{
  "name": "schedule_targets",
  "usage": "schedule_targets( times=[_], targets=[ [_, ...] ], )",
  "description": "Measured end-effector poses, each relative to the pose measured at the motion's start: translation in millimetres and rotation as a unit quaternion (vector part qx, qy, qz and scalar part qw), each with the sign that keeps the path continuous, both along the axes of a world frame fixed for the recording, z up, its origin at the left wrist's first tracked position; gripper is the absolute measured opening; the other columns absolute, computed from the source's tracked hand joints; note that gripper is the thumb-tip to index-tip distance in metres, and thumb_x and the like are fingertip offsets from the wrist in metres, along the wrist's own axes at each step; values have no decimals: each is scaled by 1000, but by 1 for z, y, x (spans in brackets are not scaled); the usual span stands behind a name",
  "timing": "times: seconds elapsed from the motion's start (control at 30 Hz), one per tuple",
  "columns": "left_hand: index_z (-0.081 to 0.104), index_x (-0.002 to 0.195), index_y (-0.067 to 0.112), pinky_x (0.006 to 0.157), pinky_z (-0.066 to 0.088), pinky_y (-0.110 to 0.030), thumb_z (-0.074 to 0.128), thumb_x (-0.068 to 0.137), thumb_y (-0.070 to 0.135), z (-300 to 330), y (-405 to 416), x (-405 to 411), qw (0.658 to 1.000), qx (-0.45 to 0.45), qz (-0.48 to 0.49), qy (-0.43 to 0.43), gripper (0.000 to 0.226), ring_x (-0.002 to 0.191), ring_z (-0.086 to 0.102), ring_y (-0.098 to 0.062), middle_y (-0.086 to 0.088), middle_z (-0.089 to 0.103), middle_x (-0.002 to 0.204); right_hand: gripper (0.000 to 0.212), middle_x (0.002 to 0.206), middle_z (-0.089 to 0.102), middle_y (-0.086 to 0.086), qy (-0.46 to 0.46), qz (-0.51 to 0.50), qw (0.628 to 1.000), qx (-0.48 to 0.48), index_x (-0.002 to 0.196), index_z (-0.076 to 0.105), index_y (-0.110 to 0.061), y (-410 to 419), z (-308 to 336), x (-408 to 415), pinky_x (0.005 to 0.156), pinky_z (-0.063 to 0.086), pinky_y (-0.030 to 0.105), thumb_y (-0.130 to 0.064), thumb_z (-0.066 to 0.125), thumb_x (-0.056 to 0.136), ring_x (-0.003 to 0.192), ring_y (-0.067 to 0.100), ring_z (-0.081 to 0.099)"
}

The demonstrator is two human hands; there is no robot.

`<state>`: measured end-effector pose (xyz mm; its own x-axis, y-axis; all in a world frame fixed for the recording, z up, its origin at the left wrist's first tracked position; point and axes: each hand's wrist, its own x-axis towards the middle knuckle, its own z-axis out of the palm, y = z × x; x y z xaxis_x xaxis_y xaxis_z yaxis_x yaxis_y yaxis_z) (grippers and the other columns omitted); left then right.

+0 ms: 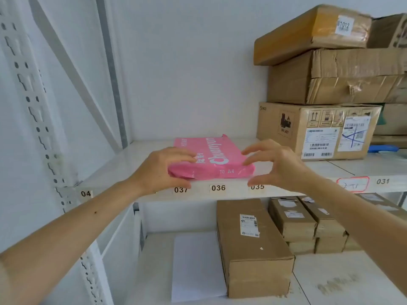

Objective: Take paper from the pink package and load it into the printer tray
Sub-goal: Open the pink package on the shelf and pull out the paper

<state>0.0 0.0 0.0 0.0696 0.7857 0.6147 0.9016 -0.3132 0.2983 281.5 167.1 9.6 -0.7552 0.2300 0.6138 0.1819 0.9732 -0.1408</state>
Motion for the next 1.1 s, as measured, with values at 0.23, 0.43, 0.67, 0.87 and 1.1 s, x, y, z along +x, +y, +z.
schedule_targets(
  times=[0.23, 0.43, 0.67, 0.87, 1.1],
  targets=[
    [77, 103, 25, 96, 42, -12, 87, 63, 32, -9, 21, -18, 1000, -16, 14, 11, 42, 115, 56, 2, 15, 66, 118, 26, 118, 59, -12, -36, 21, 998, 38, 93, 78, -22, 30, -6, -14, 87, 49, 33, -24, 84, 68, 109, 8, 54],
    [78, 101, 19, 95, 48, -19, 83, 71, 31, -14, 26, -17, 1000, -12, 15, 0, 32, 111, 61, 0, 14, 67, 116, 19, 113, 69, -2, -44, 49, 992, 105, 93, 79, -22, 46, -10, -15, 76, 58, 38, -32, 75, 78, 101, 11, 62],
    [78, 95, 12, 91, 50, -17, 69, 85, 27, -19, 24, -15, 999, 9, 10, 36, 20, 105, 64, -1, 2, 70, 114, 28, 107, 72, 3, -17, 69, 983, 172, 92, 76, -11, 51, -16, -15, 73, 58, 37, -31, 57, 93, 92, 16, 68],
    [75, 86, 8, 90, 49, -14, 72, 83, 19, -18, 27, -12, 999, 46, 14, -24, 12, 101, 68, 1, 1, 75, 104, 33, 101, 72, 6, 7, 60, 985, 164, 91, 68, -6, 48, -18, -15, 70, 58, 40, -30, 46, 97, 85, 22, 70],
    [70, 85, 7, 89, 52, -21, 69, 87, 14, -24, 31, -17, 995, 27, 15, -99, 7, 99, 70, -2, 3, 75, 102, 37, 101, 70, 7, 27, 59, 989, 136, 98, 64, -2, 51, -24, -16, 63, 58, 40, -30, 40, 99, 81, 24, 70]
  ],
)
